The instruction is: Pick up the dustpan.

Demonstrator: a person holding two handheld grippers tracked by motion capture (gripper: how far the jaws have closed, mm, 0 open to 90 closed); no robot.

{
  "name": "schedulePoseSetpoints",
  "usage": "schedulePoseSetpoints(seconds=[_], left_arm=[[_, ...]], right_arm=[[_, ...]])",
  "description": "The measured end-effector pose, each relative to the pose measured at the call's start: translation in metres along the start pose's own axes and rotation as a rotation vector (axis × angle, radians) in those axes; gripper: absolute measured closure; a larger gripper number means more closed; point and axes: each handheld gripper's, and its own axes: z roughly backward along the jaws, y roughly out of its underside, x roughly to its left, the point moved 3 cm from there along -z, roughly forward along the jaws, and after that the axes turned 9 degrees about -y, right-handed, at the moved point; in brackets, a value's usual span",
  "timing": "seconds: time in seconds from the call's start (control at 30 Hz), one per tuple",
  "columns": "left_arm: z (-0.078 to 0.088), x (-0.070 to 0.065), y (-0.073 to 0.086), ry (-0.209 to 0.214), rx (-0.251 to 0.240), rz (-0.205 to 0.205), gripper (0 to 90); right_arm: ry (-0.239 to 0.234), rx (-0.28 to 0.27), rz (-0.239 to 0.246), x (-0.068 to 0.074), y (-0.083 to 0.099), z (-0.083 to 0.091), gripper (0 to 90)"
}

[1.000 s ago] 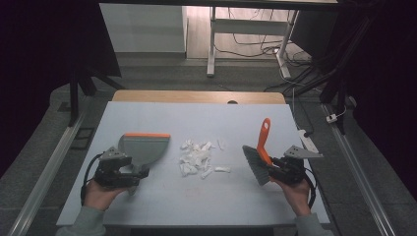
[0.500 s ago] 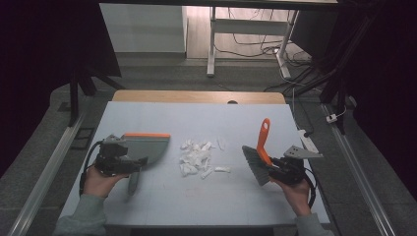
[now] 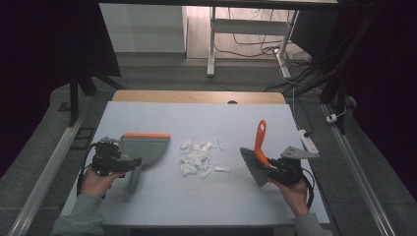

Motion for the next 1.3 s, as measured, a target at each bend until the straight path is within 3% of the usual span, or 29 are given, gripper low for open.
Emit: schedulePoseSetpoints(seconds=[0.13, 0.3, 0.77, 1.3], left_arm=[[-0.007, -0.002, 0.004, 0.006, 0.022, 0.007, 14.4], [-0.014, -0.007, 0.009, -0.019, 0.044, 0.005, 13.7], [-0.026, -0.012, 0.021, -0.068, 0.071, 0.074, 14.4], [-0.042, -0.018, 0.028, -0.075, 0.123, 0.061, 15.3]], right_arm=[[-0.002, 0.005, 0.000, 0.001, 0.000, -0.001, 70.0], [0.000, 0.009, -0.004, 0.000, 0.001, -0.002, 70.0], [0.001, 0.017, 0.004, 0.001, 0.002, -0.003, 70.0], [0.005, 0.011, 0.009, 0.002, 0.002, -0.004, 70.0]])
